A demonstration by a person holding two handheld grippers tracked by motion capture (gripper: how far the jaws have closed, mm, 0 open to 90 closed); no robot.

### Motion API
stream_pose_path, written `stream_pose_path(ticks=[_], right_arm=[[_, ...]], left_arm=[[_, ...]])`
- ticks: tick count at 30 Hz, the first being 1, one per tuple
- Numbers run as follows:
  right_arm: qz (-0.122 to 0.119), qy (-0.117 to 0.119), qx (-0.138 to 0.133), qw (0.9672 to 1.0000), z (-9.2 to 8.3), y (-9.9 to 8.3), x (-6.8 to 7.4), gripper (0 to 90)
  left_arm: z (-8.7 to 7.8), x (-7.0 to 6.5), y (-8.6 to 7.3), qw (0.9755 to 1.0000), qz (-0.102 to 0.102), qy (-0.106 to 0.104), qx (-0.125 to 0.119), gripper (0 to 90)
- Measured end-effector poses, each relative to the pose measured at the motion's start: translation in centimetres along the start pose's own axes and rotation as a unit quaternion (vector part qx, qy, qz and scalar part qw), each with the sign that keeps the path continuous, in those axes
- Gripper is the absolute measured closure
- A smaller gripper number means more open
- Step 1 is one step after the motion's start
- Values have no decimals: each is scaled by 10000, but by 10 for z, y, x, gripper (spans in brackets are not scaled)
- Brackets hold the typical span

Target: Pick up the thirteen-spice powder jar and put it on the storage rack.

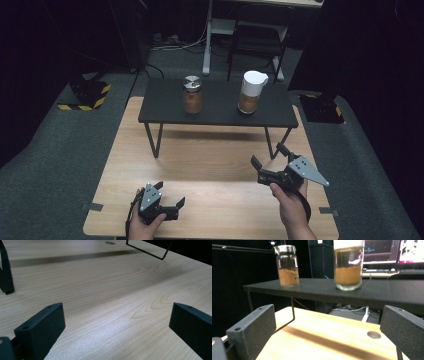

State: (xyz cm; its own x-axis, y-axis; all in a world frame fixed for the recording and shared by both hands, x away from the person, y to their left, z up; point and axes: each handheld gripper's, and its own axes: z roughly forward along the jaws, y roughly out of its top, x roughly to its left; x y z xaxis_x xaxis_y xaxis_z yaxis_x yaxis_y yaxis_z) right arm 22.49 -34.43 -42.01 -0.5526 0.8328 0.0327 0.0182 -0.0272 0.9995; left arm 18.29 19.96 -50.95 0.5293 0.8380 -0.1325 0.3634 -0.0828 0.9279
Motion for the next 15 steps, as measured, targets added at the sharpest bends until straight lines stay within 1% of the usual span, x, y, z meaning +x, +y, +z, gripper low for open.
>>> stream_pose_path(ticks=[5,6,7,8,12,14,15], right_arm=[[-5,8,55,10000,-10,-10,0,4],[-6,12,99,10000,-14,-15,0,4],[-6,12,99,10000,-14,-15,0,4],[-31,2,147,9999,-17,-21,0,4],[-45,-31,274,9996,-22,-30,0,4],[9,-75,405,9992,-26,-39,0,4],[9,-75,405,9992,-26,-39,0,4]], left_arm=[[0,0,0,10000,10,7,5,6],[0,0,0,10000,8,7,2,6],[0,0,0,10000,3,6,5,6],[-1,0,0,10000,0,10,2,6],[-1,0,0,10000,-4,16,7,6],[-1,1,0,10000,-17,7,0,6],[-1,1,0,10000,-17,7,0,6]])
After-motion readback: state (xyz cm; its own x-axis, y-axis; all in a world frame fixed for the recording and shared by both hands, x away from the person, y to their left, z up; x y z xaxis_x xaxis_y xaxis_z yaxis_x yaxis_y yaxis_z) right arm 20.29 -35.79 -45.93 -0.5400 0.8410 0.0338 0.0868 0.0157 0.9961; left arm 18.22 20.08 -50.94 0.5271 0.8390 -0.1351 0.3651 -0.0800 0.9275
